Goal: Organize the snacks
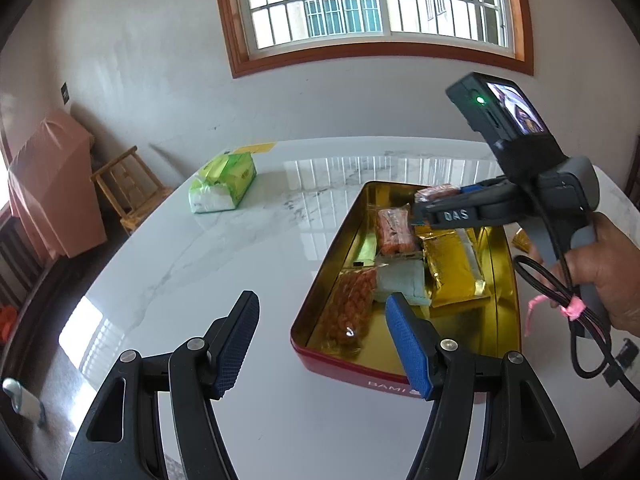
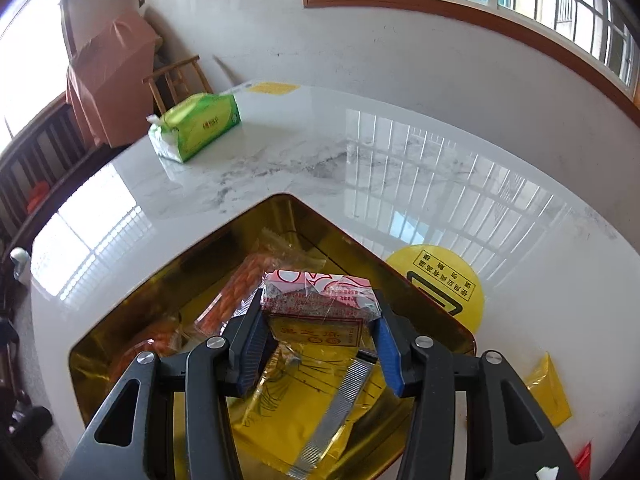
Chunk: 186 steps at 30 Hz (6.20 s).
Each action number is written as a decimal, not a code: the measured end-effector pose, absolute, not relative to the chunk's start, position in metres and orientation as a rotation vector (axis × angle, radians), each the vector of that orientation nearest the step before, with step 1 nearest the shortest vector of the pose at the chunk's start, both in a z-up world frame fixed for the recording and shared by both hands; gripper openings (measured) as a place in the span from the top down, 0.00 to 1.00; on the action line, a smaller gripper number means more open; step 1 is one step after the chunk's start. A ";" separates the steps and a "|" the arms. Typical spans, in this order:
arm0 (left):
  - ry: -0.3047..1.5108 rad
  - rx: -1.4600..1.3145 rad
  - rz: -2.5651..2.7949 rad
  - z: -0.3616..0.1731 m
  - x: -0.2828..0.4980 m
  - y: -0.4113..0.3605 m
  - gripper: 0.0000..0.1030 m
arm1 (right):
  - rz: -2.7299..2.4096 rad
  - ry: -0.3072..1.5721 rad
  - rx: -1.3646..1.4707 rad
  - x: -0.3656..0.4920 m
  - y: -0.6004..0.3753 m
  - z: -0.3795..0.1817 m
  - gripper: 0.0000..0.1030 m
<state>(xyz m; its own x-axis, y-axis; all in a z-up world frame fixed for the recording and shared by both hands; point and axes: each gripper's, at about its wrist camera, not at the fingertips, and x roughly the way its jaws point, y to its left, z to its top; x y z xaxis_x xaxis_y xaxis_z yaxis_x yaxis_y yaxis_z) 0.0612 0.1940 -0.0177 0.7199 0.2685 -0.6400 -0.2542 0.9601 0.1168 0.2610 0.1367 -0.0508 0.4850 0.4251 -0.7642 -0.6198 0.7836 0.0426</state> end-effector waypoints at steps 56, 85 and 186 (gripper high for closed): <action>0.874 0.188 -0.286 0.032 0.173 0.014 0.33 | -0.018 0.722 0.070 0.123 -0.324 -0.081 0.36; 1.245 0.385 -0.484 -0.094 0.337 -0.047 0.32 | 0.044 0.784 0.073 0.128 -0.321 -0.089 0.35; 0.804 -0.108 -0.043 0.007 0.086 0.094 0.44 | -0.325 0.851 0.202 0.153 -0.411 -0.094 0.68</action>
